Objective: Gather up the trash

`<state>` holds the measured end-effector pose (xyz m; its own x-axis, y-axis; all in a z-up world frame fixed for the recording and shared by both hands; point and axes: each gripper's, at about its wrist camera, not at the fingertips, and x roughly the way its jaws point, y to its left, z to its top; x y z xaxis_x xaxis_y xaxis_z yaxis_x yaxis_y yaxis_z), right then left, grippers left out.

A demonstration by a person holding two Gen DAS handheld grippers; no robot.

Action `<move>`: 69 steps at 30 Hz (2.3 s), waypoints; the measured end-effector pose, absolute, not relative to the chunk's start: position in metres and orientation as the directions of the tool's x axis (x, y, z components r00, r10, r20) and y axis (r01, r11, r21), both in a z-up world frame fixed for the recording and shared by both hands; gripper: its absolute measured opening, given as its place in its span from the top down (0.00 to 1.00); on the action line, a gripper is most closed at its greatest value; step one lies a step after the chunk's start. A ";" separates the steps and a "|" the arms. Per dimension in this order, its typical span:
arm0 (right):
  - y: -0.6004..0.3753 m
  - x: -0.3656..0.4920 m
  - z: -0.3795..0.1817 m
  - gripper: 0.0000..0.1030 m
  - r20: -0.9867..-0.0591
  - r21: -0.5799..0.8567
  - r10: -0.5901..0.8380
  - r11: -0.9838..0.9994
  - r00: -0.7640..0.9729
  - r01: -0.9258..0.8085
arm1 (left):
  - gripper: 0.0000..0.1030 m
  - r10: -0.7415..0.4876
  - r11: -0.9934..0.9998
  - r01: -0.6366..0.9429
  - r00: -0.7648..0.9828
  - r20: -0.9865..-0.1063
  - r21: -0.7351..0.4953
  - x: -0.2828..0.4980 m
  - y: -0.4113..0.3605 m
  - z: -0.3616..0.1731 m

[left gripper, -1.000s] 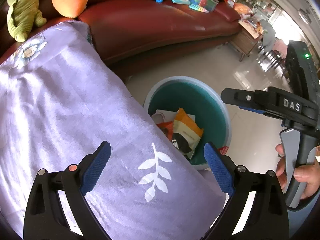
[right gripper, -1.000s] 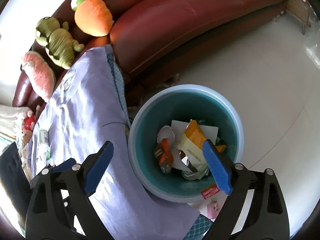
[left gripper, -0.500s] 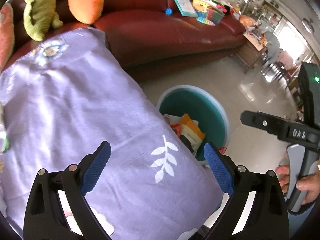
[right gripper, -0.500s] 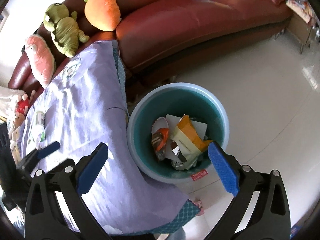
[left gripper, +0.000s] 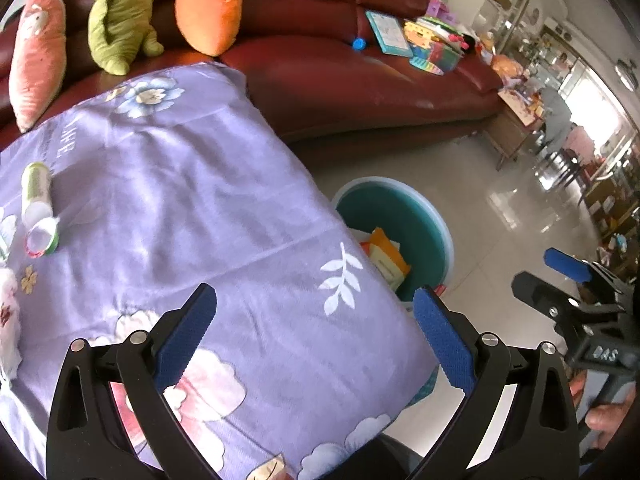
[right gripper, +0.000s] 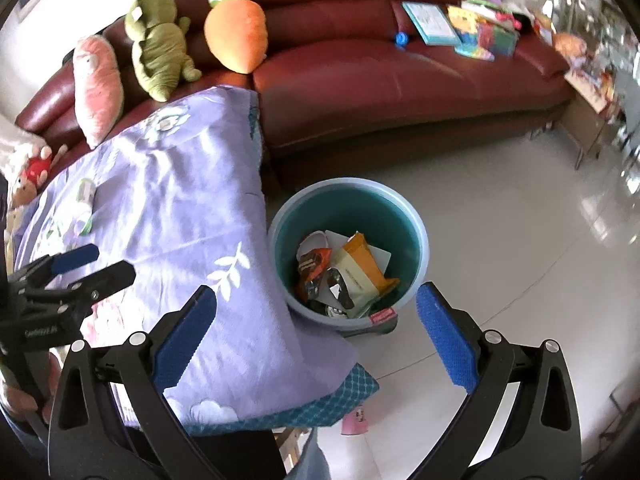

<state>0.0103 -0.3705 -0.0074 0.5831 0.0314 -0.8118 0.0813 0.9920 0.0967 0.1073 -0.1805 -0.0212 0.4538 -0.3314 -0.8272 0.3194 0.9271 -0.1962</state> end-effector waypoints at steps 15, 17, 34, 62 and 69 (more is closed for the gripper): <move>-0.357 -0.031 -0.001 0.07 -0.781 0.107 0.027 0.990 0.624 0.091 | 0.04 -0.285 0.944 0.293 0.504 -0.815 -0.149 0.071 -0.162 -0.016; -0.357 -0.031 -0.003 0.07 -0.782 0.113 0.032 0.990 0.622 0.090 | 0.04 -0.281 0.945 0.295 0.509 -0.814 -0.142 0.069 -0.163 -0.015; -0.358 -0.018 -0.021 0.07 -0.808 0.122 0.039 0.987 0.588 0.103 | 0.04 -0.252 0.955 0.269 0.500 -0.829 -0.128 0.076 -0.161 -0.024; -0.373 0.001 -0.051 0.07 -0.841 0.148 0.043 0.977 0.540 0.153 | 0.04 -0.219 0.954 0.288 0.485 -0.847 -0.082 0.087 -0.176 -0.051; -0.376 0.005 -0.054 0.07 -0.847 0.148 0.041 0.976 0.531 0.160 | 0.04 -0.209 0.953 0.296 0.481 -0.852 -0.067 0.088 -0.180 -0.055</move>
<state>0.0045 -0.3758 -0.0542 0.5307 0.0412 -0.8466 0.1599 0.9760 0.1478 0.0879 -0.1798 -0.0548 0.4806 -0.2091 -0.8516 0.2958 0.9529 -0.0670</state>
